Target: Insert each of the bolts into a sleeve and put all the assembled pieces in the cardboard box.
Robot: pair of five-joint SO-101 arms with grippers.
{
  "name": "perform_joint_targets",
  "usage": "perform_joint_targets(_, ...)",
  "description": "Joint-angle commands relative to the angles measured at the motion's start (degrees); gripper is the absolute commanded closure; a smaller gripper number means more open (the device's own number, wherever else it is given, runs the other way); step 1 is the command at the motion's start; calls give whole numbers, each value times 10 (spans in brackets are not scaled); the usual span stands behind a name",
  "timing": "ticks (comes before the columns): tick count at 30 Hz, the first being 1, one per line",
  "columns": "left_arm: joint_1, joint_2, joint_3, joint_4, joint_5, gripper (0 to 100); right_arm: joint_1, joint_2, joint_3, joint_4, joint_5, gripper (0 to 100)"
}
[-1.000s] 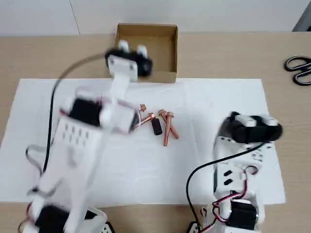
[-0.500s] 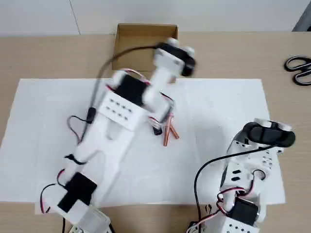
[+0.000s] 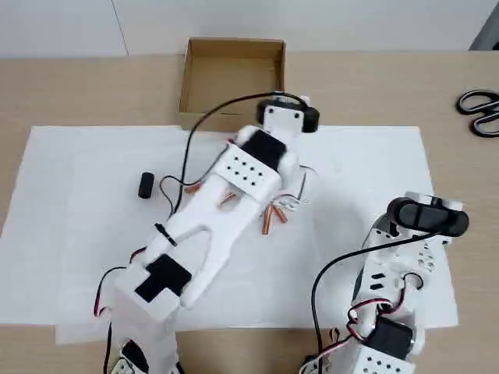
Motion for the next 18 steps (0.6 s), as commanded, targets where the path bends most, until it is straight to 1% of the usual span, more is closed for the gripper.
perform_joint_targets(1,3,7,-57,-18,4,993,5,-11,-4,-17,3,995)
perform_joint_targets(6,0,52,-97,-19,4,987,5,-11,-4,-16,3,995)
perform_joint_targets(9,0,82,-109,-16,4,923,5,-11,-4,-16,3,995)
perform_joint_targets(11,-6,95,-124,-3,4,874,5,-11,-4,-15,3,995)
perform_joint_targets(13,-11,106,-144,19,4,851,5,-11,-4,-14,3,995)
perform_joint_targets(18,-25,134,-183,39,4,848,5,-11,-4,-14,3,995)
